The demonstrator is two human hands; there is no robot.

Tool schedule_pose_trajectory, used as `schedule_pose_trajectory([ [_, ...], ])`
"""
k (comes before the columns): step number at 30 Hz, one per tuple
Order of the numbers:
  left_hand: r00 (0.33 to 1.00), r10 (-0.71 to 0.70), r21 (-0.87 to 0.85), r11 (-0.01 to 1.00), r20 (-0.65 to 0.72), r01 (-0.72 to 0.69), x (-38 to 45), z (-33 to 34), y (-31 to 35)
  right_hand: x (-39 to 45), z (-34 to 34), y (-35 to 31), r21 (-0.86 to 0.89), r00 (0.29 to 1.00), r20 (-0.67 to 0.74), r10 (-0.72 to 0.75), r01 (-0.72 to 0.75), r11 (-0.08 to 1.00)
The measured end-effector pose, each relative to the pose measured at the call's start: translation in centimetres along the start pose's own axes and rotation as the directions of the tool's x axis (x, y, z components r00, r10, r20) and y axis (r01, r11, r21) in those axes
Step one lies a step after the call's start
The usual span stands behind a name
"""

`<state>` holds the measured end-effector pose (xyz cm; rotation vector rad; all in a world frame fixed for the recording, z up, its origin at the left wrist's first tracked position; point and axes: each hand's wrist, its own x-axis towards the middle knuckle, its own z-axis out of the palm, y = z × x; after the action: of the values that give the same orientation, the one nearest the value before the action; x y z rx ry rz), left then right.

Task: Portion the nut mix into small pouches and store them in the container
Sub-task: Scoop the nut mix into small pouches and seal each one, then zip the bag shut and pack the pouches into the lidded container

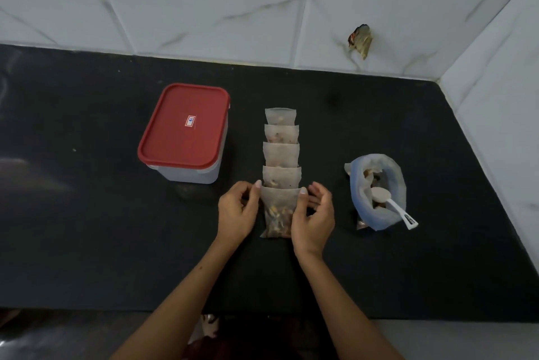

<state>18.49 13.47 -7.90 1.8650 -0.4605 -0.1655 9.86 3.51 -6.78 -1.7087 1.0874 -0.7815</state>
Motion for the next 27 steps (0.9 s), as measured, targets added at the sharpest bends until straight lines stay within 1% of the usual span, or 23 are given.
schedule_pose_trajectory([
  [2, 0.988, -0.156, -0.128, 0.980, -0.017, 0.153, 0.2, 0.1, 1.0, 0.1, -0.2, -0.2, 0.006, 0.999, 0.038, 0.008, -0.008, 1.000],
  [3, 0.978, -0.205, -0.172, 0.965, -0.037, 0.196, 0.3, 0.2, 1.5, 0.2, -0.3, -0.3, 0.010, 0.998, 0.060, 0.015, -0.016, 1.000],
  [4, 0.974, -0.216, -0.174, 0.964, -0.071, 0.201, 0.1, 0.2, 2.1, 0.2, -0.6, -0.4, 0.019, 0.996, 0.090, 0.025, -0.027, 0.999],
  [7, 0.977, -0.117, -0.049, 0.993, -0.177, 0.110, -1.0, 0.4, 4.0, 0.1, -1.7, -1.4, 0.074, 0.978, 0.204, 0.047, -0.063, 0.995],
  [9, 0.979, -0.065, -0.033, 0.998, -0.192, 0.059, -1.7, 1.0, 6.0, 0.0, -3.3, -2.8, 0.113, 0.968, 0.249, -0.012, -0.017, 0.993],
  [12, 0.987, -0.023, -0.094, 0.996, -0.158, 0.008, -2.6, 2.7, 9.4, 0.3, -6.8, -5.2, 0.169, 0.948, 0.273, -0.164, 0.120, 0.978],
  [15, 0.997, -0.038, -0.232, 0.972, -0.072, 0.020, -3.5, 4.6, 11.7, 1.5, -10.4, -6.6, 0.172, 0.947, 0.229, -0.227, 0.190, 0.967],
  [17, 0.997, -0.074, -0.353, 0.933, 0.004, 0.071, -4.1, 6.2, 12.9, 3.1, -12.7, -6.1, 0.103, 0.956, 0.189, -0.223, 0.206, 0.973],
  [20, 0.979, -0.148, -0.459, 0.867, 0.137, 0.195, -4.7, 8.5, 14.2, 6.0, -15.4, -4.2, -0.146, 0.967, 0.194, -0.165, 0.195, 0.970],
  [22, 0.959, -0.176, -0.474, 0.840, 0.224, 0.265, -5.0, 10.1, 14.8, 7.6, -16.7, -2.6, -0.295, 0.972, 0.222, -0.079, 0.144, 0.945],
  [24, 0.930, -0.215, -0.467, 0.817, 0.298, 0.339, -5.3, 11.5, 15.4, 8.6, -17.5, -1.3, -0.360, 0.974, 0.225, -0.002, 0.085, 0.929],
  [27, 0.899, -0.244, -0.433, 0.810, 0.363, 0.395, -5.6, 13.1, 16.1, 9.4, -17.9, -0.3, -0.442, 0.972, 0.232, 0.045, 0.065, 0.895],
])
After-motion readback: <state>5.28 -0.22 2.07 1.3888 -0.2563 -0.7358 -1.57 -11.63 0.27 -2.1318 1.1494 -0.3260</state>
